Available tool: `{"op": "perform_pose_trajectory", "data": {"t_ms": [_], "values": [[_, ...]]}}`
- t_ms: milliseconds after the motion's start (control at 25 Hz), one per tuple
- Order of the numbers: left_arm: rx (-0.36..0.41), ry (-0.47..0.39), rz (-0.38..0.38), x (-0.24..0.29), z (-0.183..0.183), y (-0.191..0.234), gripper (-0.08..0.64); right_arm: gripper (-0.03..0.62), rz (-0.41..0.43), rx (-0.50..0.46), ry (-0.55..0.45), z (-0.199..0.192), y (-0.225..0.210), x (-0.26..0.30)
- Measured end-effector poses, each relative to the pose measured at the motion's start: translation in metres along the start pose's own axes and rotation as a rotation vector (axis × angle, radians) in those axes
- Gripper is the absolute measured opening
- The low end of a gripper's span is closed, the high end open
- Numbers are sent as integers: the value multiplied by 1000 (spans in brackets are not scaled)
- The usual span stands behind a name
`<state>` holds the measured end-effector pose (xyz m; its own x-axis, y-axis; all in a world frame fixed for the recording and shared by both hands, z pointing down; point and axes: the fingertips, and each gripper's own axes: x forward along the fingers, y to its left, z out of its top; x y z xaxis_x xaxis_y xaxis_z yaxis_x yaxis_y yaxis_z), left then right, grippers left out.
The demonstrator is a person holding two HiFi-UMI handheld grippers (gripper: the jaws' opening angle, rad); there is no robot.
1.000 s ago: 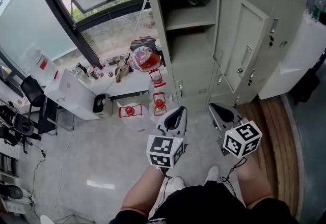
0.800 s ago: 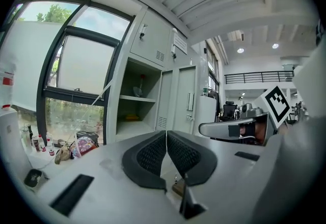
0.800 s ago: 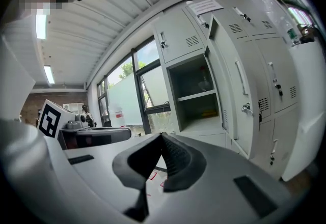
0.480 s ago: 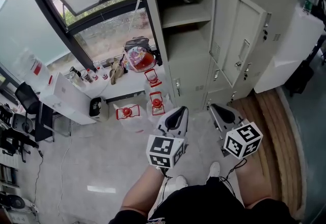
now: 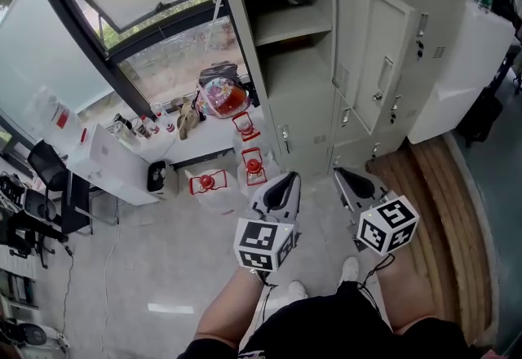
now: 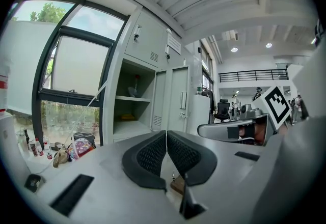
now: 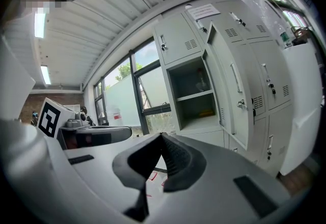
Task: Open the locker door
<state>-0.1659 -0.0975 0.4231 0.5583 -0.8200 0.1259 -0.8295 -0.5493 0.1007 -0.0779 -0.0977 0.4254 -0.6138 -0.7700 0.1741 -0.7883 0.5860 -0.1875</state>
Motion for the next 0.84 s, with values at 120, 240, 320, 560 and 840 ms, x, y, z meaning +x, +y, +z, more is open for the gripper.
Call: {"op": "perform_pose_trajectory", "data": {"t_ms": [120,240,320,560,840], "values": [[2,-2,3,-2,1,-3,20,54,3,-3,-4,2,2,-3],[3,-7,4,-4,2,-6,20,54,6,-9,-7,3,3,-6],[2,-12,3,-6,3,-7,20,54,8,-13,-8,4,5,-7],[2,-22,6,-11,6,-12,20,54,12,-24,-7,5,9,-13],[3,-32,0,-14,11,-18,20,54,11,-34,-11,10,12,-21]]}}
